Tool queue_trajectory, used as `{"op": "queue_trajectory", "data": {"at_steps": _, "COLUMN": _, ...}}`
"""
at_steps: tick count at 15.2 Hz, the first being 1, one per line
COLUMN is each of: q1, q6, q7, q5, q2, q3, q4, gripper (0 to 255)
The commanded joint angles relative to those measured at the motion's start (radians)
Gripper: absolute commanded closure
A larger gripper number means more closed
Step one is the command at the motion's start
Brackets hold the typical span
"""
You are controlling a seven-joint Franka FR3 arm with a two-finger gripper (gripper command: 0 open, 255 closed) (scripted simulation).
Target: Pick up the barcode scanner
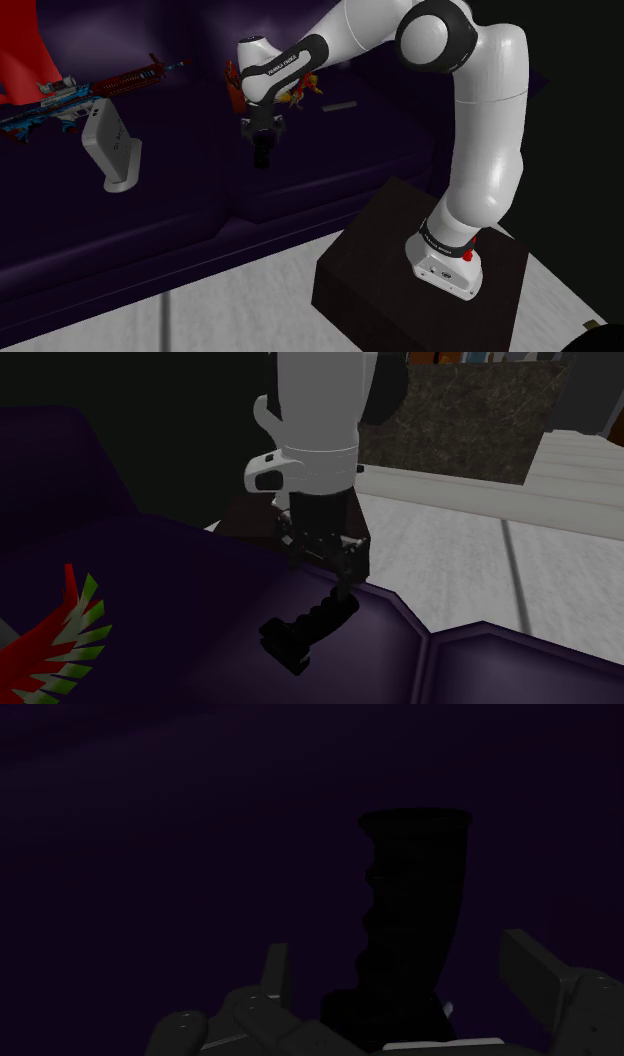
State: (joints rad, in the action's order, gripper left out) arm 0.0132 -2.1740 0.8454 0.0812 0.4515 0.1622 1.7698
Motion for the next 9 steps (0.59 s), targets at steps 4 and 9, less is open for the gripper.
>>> {"op": "queue_trajectory", "data": {"at_steps": 4, "q1": -0.01, "q6": -0.015, "q7": 0.03, "q5": 0.008, "q2": 0.111, "q3": -0.014, "q4": -0.098, "gripper": 0}}
{"op": "queue_trajectory", "data": {"at_steps": 9, "q1": -0.014, "q6": -0.068, "q7": 0.034, "q5": 0.015, "q2": 0.155, "q3": -0.019, "q4": -0.088, "gripper": 0}}
